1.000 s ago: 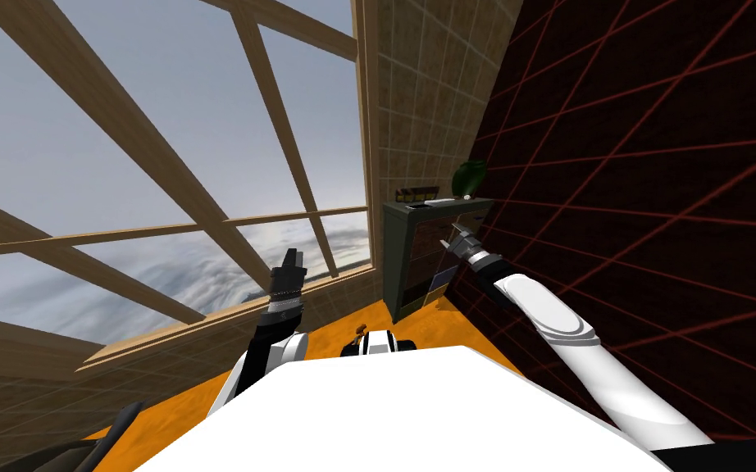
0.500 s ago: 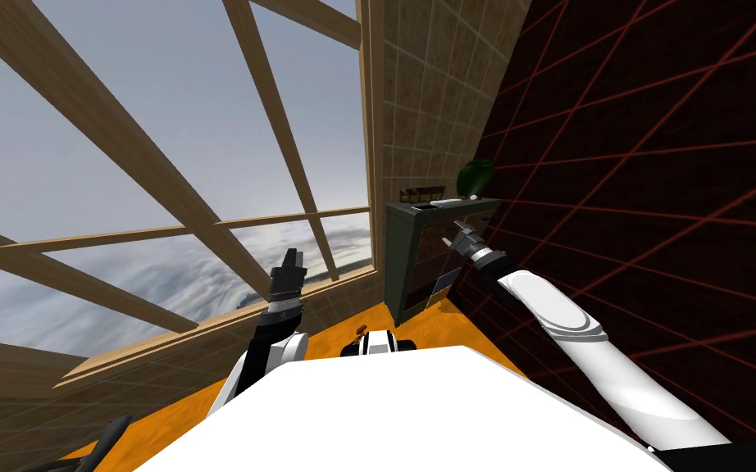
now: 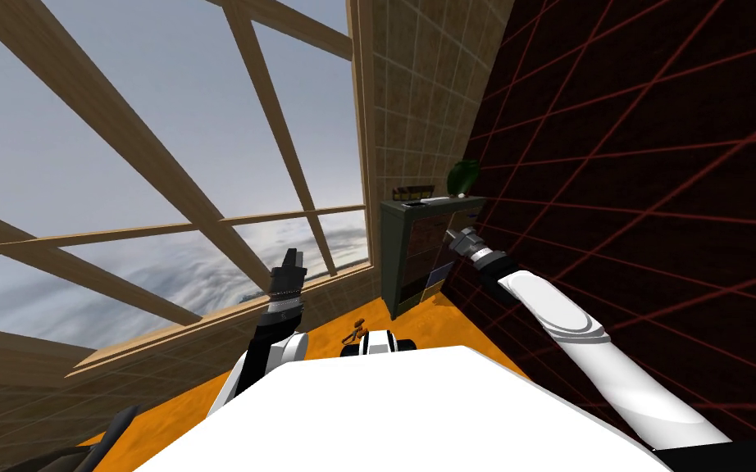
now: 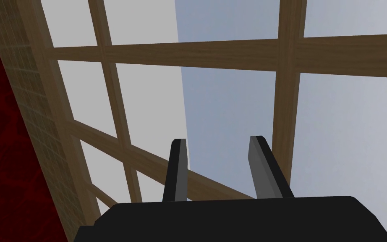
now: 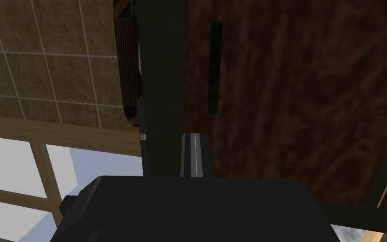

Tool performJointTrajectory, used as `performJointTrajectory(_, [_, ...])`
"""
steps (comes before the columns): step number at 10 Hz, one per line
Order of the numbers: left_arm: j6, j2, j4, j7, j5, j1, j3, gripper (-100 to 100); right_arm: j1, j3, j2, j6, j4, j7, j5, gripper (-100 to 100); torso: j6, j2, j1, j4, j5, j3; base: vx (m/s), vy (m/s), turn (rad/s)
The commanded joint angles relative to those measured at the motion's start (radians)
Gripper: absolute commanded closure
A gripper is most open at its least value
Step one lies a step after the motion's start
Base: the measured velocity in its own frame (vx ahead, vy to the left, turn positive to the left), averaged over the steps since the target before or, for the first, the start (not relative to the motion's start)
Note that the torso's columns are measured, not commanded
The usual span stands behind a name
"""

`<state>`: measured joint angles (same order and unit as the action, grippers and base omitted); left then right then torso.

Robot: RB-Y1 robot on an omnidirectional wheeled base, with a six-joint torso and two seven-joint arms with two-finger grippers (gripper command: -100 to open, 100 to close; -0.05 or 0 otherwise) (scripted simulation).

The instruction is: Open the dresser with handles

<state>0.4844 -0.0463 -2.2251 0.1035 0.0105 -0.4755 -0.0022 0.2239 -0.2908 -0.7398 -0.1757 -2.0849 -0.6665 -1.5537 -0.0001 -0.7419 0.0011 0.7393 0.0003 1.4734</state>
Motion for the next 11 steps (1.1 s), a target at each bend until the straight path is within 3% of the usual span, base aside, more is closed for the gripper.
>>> performJointTrajectory(1, [0.000,0.000,0.000,0.000,0.000,0.000,0.000,0,0.000,-0.005,-0.004,-0.006,-0.003,-0.001,0.010,100,0.000,0.002,-0.001,-0.001,0.000,0.002,-0.091,-0.027,-0.013])
performJointTrajectory(2, [0.000,0.000,0.000,0.000,0.000,0.000,0.000,0,0.000,0.001,0.004,-0.001,0.005,-0.010,0.005,-100,0.000,0.009,0.000,-0.003,0.000,0.006,0.071,0.011,0.078])
performJointTrajectory(6, [0.000,0.000,0.000,0.000,0.000,-0.001,0.000,0,0.000,0.014,0.019,0.012,0.020,-0.026,-0.007,-100,0.000,0.006,-0.001,-0.002,0.000,0.004,0.168,0.009,0.054])
performJointTrajectory(8, [0.000,0.000,0.000,0.000,0.000,-0.001,0.000,0,-0.010,-0.012,-0.012,-0.006,0.027,-0.002,0.010,-100,0.001,-0.003,-0.001,0.001,0.000,-0.001,0.093,0.025,-0.004])
performJointTrajectory(9, [0.000,0.000,0.000,0.000,0.000,-0.001,0.000,0,-0.007,-0.005,0.001,-0.001,0.025,-0.022,0.014,-100,0.000,-0.001,0.001,0.000,0.000,0.000,0.067,0.033,-0.012])
performJointTrajectory(10, [0.000,0.000,0.000,0.000,0.000,0.000,0.000,0,-0.008,-0.007,0.000,-0.004,0.027,-0.022,0.017,100,0.000,0.000,0.000,0.000,0.000,0.000,0.010,0.005,0.003])
performJointTrajectory(11, [0.000,0.000,0.000,0.000,0.000,0.000,0.000,0,-0.004,-0.009,-0.003,-0.009,0.017,-0.018,0.020,100,0.000,0.000,-0.002,0.000,-0.001,0.000,-0.106,-0.039,-0.061])
